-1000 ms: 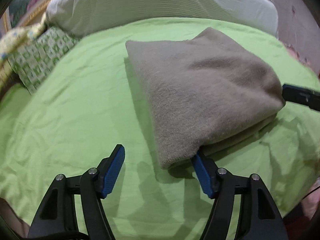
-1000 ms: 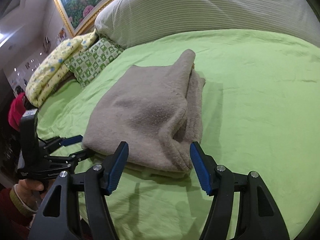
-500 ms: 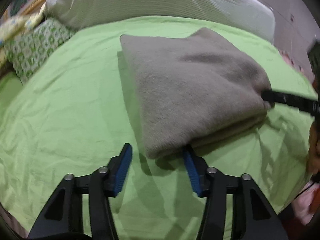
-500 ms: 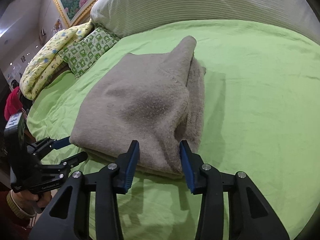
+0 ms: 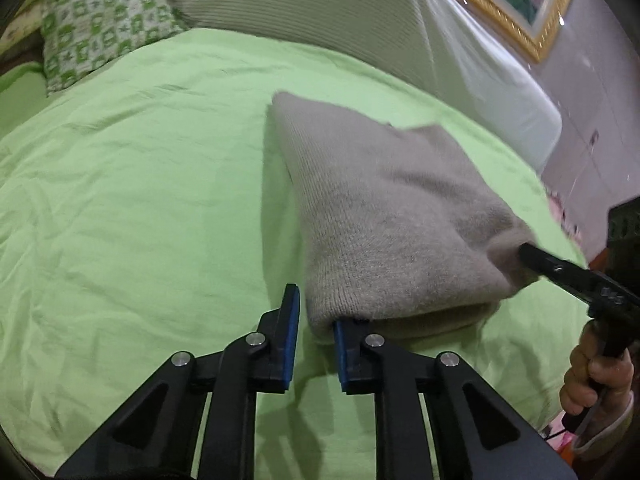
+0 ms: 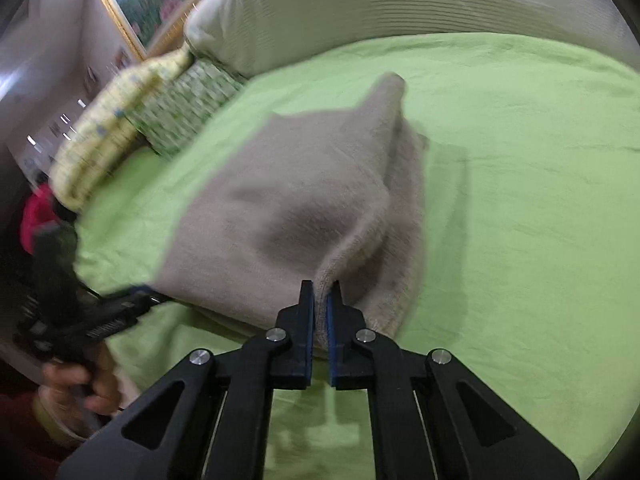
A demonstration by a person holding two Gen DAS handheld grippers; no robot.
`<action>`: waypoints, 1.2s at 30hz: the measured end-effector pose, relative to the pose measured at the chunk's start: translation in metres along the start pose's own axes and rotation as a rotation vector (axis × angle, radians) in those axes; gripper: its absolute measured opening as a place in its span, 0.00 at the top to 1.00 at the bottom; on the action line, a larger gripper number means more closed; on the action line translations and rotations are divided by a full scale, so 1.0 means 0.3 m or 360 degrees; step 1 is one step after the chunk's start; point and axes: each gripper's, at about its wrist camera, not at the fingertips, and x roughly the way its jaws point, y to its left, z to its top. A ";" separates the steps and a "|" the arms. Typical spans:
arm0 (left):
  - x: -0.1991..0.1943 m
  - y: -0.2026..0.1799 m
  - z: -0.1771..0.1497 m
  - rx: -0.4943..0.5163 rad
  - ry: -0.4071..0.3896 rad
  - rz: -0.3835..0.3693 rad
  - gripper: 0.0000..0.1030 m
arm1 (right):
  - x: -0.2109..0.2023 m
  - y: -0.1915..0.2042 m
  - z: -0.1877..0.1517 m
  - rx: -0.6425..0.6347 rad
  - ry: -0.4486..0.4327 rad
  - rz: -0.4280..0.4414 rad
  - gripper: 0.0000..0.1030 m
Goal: Fold small clothes
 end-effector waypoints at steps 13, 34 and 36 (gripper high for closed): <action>0.091 0.041 -0.043 -0.0046 0.0112 0.0005 0.86 | 0.059 -0.151 -0.116 0.0194 0.0098 -0.0084 0.94; -0.085 -0.089 0.212 0.0145 -0.0061 -0.0111 0.42 | 0.034 -0.092 0.189 0.0154 -0.0067 -0.0090 0.89; -0.012 -0.132 0.269 0.0173 -0.0054 -0.0112 0.42 | 0.072 -0.089 0.229 0.0149 -0.0081 -0.0081 0.89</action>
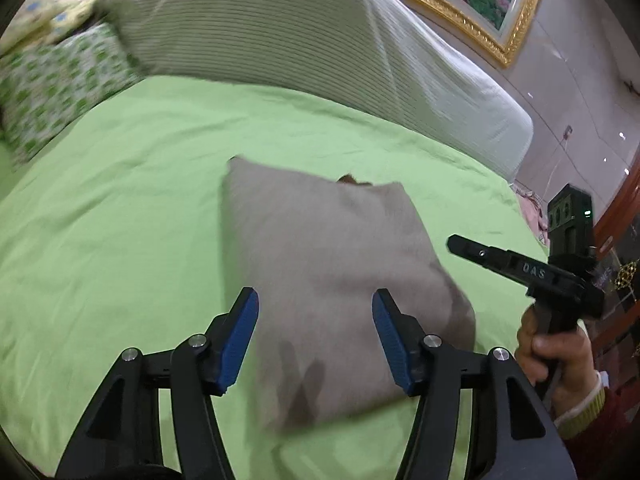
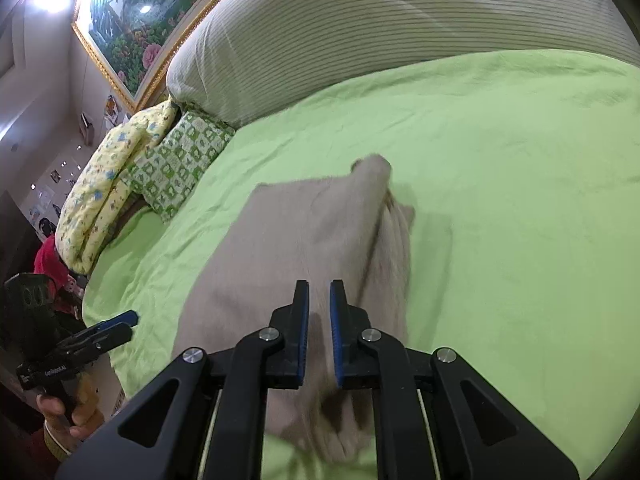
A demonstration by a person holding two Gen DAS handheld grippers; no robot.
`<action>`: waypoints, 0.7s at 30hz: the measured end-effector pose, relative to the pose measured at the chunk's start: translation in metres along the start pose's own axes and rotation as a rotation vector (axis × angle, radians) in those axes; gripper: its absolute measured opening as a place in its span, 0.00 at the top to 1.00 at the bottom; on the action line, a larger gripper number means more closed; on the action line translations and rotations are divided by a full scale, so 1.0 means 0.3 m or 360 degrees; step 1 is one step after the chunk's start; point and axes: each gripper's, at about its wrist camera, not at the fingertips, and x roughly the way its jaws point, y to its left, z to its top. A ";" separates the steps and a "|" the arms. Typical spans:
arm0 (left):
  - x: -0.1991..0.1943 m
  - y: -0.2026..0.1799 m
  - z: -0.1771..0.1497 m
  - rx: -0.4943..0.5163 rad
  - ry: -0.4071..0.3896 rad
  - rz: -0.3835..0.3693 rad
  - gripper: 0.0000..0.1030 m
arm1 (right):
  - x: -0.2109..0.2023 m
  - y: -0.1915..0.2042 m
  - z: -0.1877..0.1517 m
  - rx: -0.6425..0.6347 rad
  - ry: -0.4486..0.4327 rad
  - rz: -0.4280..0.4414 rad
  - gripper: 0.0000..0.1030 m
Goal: Fold small clothes
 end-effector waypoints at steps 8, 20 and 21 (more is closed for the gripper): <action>0.260 0.038 0.068 -0.0091 0.0127 0.0022 0.47 | 0.207 0.011 0.113 -0.0105 0.0091 -0.0072 0.89; 0.220 0.057 0.063 -0.0117 0.0118 0.0103 0.48 | 0.278 -0.124 0.163 0.0002 0.0148 -0.0147 0.89; 0.186 0.056 0.047 -0.0127 0.0096 0.0099 0.45 | 0.238 -0.101 0.151 -0.0021 0.0127 -0.0147 0.89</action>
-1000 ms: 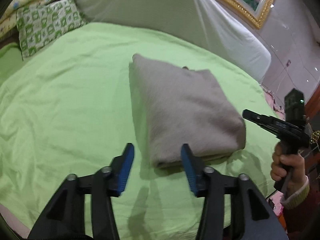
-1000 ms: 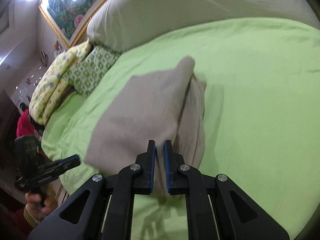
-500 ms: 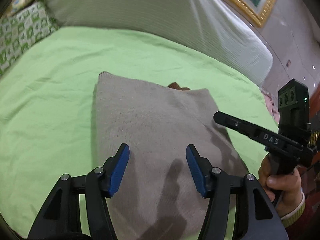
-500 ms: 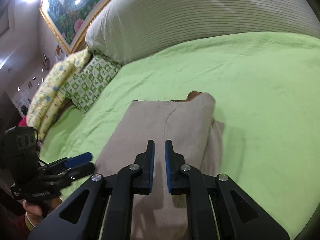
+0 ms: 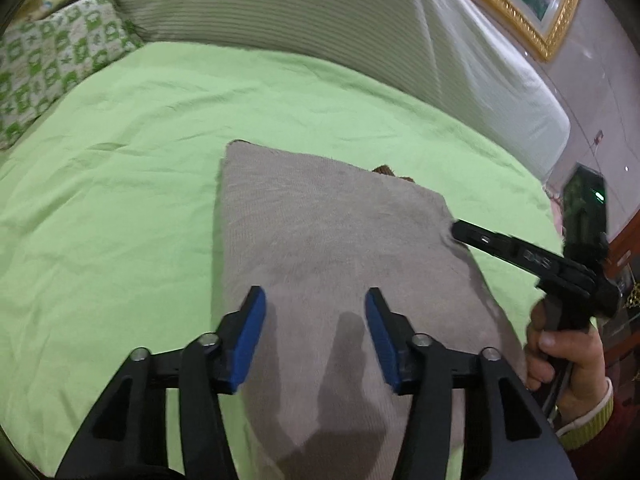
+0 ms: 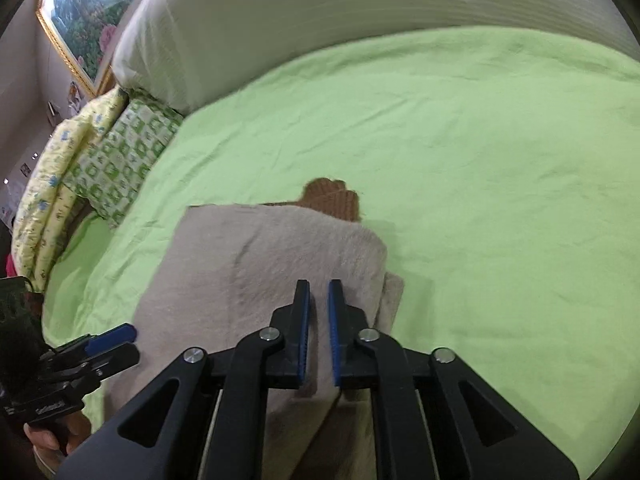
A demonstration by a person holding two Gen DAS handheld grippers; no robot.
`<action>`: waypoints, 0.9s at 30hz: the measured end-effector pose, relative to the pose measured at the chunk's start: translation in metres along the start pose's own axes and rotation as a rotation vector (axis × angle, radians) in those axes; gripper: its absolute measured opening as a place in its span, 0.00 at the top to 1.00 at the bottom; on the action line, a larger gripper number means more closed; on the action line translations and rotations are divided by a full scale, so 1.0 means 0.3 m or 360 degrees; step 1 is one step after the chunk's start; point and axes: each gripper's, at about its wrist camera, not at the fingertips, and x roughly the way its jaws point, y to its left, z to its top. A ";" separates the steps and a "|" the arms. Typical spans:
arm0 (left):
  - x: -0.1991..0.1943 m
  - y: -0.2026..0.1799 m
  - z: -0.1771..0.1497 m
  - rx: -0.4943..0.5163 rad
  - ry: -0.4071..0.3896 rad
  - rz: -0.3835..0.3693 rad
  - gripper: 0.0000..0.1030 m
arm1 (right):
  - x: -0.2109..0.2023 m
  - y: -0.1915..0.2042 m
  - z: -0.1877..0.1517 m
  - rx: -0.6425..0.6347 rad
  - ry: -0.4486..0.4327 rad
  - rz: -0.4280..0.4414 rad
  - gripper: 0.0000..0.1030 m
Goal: Fold small clothes
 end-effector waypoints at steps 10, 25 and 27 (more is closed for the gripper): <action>-0.066 0.008 -0.182 0.0002 0.0088 0.0008 0.40 | -0.183 0.121 -0.280 -0.0237 0.0059 0.0027 0.89; -0.066 0.072 -0.251 -0.0104 0.0133 0.0013 0.32 | -0.214 0.119 -0.429 -0.0239 0.0065 -0.0140 0.81; -0.071 0.065 -0.266 -0.0084 0.0136 0.0039 0.32 | -0.197 0.081 -0.445 -0.0173 0.0085 -0.0188 0.81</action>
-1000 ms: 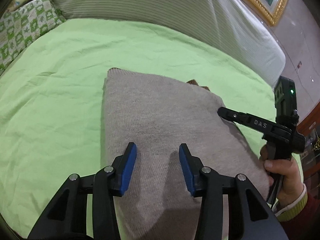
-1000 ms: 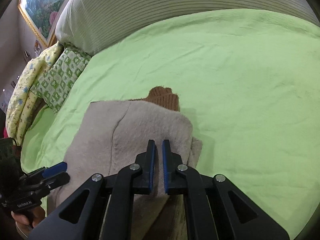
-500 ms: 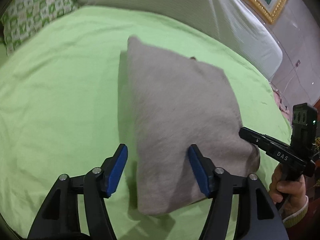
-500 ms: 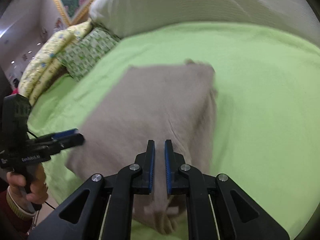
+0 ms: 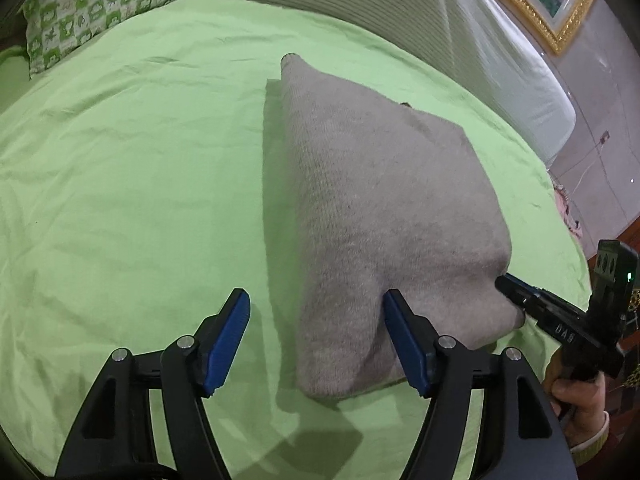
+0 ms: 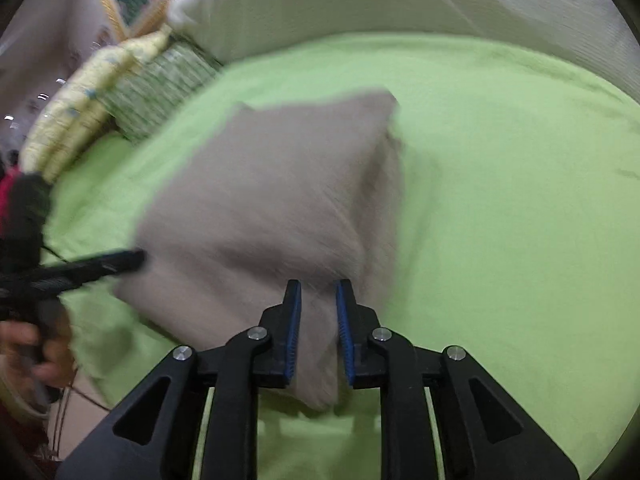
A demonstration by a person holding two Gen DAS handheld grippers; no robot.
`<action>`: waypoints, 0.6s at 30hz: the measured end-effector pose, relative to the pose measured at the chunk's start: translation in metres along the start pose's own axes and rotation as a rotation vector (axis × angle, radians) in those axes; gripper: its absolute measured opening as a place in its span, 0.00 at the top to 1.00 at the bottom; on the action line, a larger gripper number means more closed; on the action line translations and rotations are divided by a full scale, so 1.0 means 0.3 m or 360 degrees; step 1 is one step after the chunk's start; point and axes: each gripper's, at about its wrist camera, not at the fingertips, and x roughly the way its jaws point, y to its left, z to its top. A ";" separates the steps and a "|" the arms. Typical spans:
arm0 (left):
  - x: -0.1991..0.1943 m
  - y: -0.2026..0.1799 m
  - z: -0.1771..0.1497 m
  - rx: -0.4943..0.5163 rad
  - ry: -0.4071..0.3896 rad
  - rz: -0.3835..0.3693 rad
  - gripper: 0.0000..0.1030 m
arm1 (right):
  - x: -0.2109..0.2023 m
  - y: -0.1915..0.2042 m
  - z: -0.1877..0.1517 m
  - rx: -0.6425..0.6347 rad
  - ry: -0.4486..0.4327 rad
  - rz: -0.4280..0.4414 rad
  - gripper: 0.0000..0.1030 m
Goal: Fold small clothes
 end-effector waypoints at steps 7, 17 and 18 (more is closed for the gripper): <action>-0.046 -0.029 -0.038 0.0060 -0.0009 0.0051 0.32 | -0.080 -0.017 -0.006 0.0065 -0.0072 0.0029 0.71; -0.130 -0.089 -0.104 0.0153 -0.0047 0.0083 0.26 | -0.156 0.024 -0.036 0.0046 -0.0129 0.0072 0.61; -0.134 -0.092 -0.106 0.0155 -0.0048 0.0088 0.25 | -0.162 0.032 -0.041 0.0041 -0.0131 0.0079 0.60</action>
